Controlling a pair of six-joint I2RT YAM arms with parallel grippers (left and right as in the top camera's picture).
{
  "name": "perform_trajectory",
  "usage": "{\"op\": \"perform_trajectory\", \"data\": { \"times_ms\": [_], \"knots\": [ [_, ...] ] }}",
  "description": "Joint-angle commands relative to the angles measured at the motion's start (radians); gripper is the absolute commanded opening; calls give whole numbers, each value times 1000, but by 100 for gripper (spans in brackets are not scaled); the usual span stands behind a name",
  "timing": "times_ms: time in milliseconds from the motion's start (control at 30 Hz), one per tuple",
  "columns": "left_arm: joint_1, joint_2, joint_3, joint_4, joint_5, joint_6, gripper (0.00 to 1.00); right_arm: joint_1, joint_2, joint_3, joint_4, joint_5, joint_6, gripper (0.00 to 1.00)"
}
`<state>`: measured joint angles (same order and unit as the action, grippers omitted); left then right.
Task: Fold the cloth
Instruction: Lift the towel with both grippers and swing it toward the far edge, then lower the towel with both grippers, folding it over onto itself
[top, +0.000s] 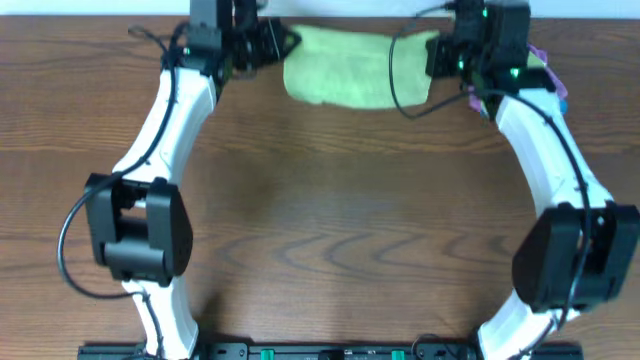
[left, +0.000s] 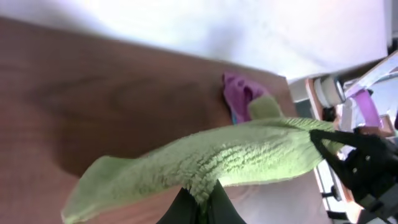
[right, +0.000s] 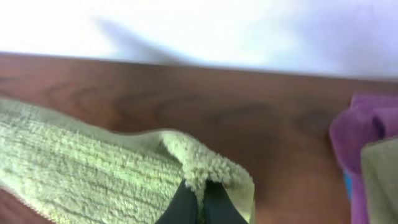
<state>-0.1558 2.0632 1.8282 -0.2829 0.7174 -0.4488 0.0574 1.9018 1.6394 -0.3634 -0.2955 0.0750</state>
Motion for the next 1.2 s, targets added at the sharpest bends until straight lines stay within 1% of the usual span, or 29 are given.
{"op": "perform_trajectory", "data": {
  "times_ms": [0,133,200,267,333,433,533,700,833,1000,1167],
  "knots": [
    [27,49,149,-41,-3,-6,5,7,-2,129,-26,5,-24,1],
    [58,50,276,-190,10,71,6,7,-4,219,-170,5,-83,1],
    [64,50,332,-345,16,133,6,7,-6,225,-263,4,-103,1],
    [64,50,340,-447,16,183,6,7,-6,224,-331,5,-108,1],
    [60,52,337,-595,9,263,6,8,-6,224,-434,5,-138,1],
    [50,52,320,-744,-32,351,6,8,-6,224,-543,12,-164,1],
    [37,52,282,-840,-48,406,6,8,-6,213,-634,11,-178,2],
    [-8,52,162,-918,-48,463,6,8,-11,181,-775,6,-194,1],
    [-31,52,71,-911,-47,472,6,8,-23,129,-792,-16,-204,2],
    [-36,52,-43,-891,-48,476,6,9,-55,-27,-766,-27,-204,2],
    [-38,51,-178,-832,-25,475,6,9,-134,-235,-671,-34,-203,1]
  ]
}}
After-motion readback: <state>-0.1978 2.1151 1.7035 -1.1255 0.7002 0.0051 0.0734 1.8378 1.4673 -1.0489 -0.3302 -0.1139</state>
